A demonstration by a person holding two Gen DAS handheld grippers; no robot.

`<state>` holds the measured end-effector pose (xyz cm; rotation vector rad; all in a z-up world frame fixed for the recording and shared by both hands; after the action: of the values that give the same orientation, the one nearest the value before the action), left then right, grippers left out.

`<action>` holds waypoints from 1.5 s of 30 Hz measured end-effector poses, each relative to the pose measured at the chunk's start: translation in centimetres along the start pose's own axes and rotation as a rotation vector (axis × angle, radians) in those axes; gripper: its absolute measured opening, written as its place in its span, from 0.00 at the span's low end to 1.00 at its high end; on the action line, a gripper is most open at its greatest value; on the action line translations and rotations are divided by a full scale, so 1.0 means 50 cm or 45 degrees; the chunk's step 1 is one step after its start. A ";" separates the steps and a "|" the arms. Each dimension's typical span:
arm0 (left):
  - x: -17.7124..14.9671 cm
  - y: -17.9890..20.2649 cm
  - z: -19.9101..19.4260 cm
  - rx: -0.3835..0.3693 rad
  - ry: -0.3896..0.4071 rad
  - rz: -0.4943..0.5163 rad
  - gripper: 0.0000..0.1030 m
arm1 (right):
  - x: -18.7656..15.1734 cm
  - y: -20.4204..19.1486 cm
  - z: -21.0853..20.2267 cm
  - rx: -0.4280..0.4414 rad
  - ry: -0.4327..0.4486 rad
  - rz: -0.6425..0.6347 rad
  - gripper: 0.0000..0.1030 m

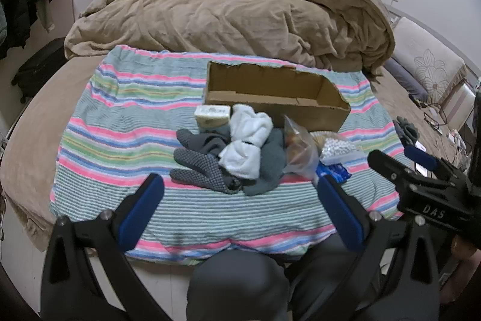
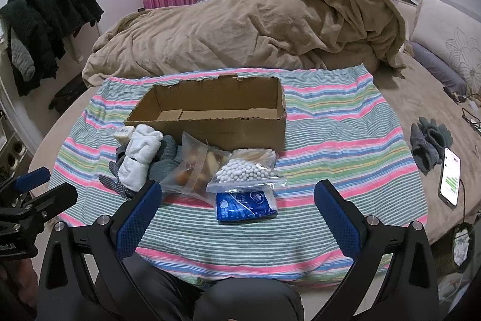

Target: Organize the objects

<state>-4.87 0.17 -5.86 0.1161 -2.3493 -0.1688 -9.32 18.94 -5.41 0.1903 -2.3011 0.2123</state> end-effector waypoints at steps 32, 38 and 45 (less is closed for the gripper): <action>0.007 0.001 -0.001 -0.004 0.013 0.001 1.00 | 0.005 -0.005 -0.001 0.007 -0.002 0.005 1.00; 0.008 0.002 -0.001 -0.006 0.013 0.000 1.00 | 0.004 -0.007 0.000 0.007 -0.002 0.005 1.00; 0.008 0.004 0.003 -0.012 0.011 -0.002 0.99 | 0.004 -0.003 0.002 0.008 -0.002 0.005 1.00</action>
<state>-5.24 0.31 -5.65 0.1141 -2.3400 -0.1800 -9.48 18.76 -5.30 0.1894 -2.3025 0.2210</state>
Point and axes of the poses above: each gripper's, at about its wrist camera, not at the fingertips, and z roughly the way its jaws point, y to its right, x to its top, the point moved 6 cm from there along z, roughly the way its jaws point
